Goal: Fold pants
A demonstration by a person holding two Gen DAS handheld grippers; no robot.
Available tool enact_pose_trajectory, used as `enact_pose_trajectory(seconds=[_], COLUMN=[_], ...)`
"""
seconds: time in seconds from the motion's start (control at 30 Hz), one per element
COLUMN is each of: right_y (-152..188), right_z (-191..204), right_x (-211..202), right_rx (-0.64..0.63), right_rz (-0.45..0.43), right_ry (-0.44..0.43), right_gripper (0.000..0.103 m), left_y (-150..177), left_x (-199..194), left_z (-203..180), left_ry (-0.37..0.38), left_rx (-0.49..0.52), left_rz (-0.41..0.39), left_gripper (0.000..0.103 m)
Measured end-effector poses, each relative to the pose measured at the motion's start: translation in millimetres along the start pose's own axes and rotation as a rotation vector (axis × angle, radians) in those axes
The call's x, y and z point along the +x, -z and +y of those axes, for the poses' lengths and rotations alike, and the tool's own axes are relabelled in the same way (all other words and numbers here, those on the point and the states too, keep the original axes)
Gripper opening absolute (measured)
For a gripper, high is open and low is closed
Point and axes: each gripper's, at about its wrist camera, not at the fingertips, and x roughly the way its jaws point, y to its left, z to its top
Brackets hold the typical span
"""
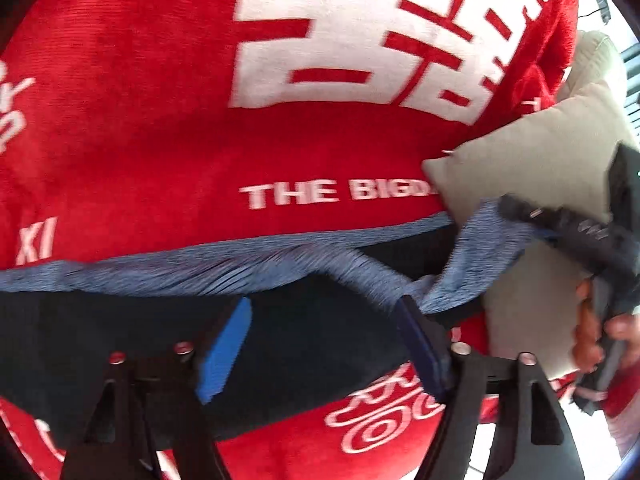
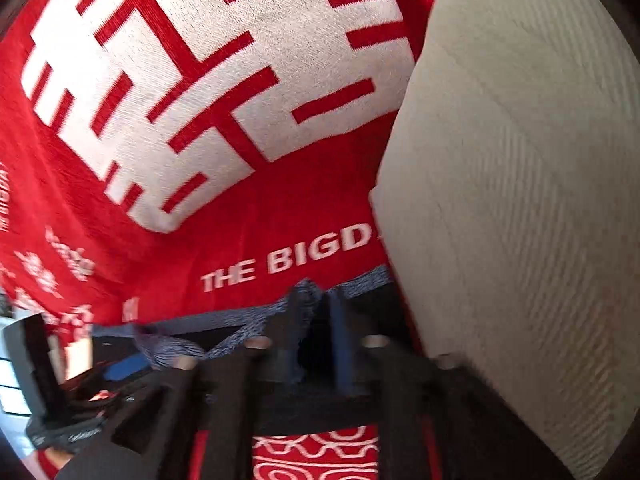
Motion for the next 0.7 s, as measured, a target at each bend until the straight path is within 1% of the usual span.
enact_pose_trajectory(seconds=[0.03,0.07,0.13,0.2,0.23,0.3,0.33,0.37,0.43,0.5,0.63,0.7], right_y=[2,4,15,28,35,54,65,72,87,93,94,94], right_z=[2,3,10,11,10,-1,-8,-14,-27,-34,-32,-33], right_x=[-7,-14,-33,-38,-35,-17,-4,5,25,37,56,63], right_rx=[0.005,0.004,-0.027,-0.023,-0.003,0.065,0.108,0.138,0.227,0.288,0.32,0.345], right_rz=[-0.022,-0.044,-0.096,-0.097,-0.07,0.023,0.074,0.103,0.135,0.133,0.11,0.098], right_ry=[-0.028,-0.03,-0.031,-0.056,-0.067,-0.097,-0.091,-0.091,-0.101,-0.09,-0.078,-0.028], right_gripper=[0.06,0.064,0.064,0.064,0.064,0.06,0.053,0.048,0.046,0.045,0.045,0.045], left_y=[2,5,8,9,9,10,11,12,15,19,25,30], left_x=[0,0,0,2,4,9,12,16,21,23,28,29], left_z=[6,11,25,37,45,55,58,61,66,69,68,68], left_ry=[-0.042,-0.07,-0.115,-0.15,-0.172,-0.204,-0.224,-0.248,-0.261,-0.257,-0.264,-0.266], left_rx=[0.007,0.007,-0.017,-0.043,-0.062,-0.08,-0.082,-0.083,-0.094,-0.105,-0.099,-0.095], left_rz=[0.003,0.005,0.004,0.012,0.015,0.016,0.017,0.021,0.028,0.033,0.045,0.052], left_gripper=[0.077,0.077,0.077,0.077,0.077,0.077,0.077,0.077,0.077,0.077,0.077,0.077])
